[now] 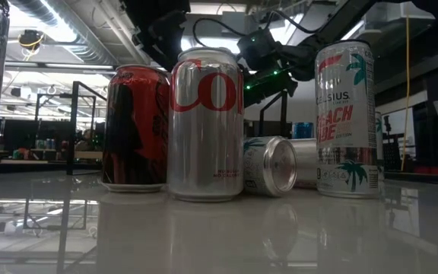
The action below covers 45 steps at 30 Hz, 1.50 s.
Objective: Place canned beverage on shelf
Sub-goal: Put the red soda can on the shelf aligned with the other red soda can
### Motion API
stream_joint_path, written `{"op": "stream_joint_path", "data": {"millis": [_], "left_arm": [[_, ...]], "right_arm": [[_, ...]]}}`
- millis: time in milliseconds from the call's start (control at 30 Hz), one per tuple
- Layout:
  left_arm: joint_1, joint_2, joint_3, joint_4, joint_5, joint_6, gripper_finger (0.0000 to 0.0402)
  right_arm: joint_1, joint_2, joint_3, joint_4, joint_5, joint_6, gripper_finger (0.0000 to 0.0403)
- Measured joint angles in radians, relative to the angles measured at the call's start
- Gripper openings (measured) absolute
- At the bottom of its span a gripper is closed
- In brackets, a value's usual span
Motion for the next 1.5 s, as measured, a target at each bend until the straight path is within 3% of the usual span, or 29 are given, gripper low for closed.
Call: {"op": "stream_joint_path", "data": {"millis": [367,833,1100,1500], "left_arm": [[0.000,0.000,0.000,0.005,-0.002,0.001,0.0324],[-0.005,-0.066,0.002,-0.026,-0.005,0.002,0.0324],[-0.009,-0.131,0.001,-0.034,-0.008,0.023,0.0324],[-0.009,-0.153,0.000,-0.047,-0.001,0.028,0.0324]], "right_arm": [[0.053,0.005,0.070,0.031,0.007,0.003,0.0285],[0.076,0.121,0.145,0.040,0.200,0.079,0.0285],[0.077,0.159,0.146,0.040,0.206,0.079,0.0286],[0.076,0.157,0.146,0.011,0.174,0.079,0.0360]]}}
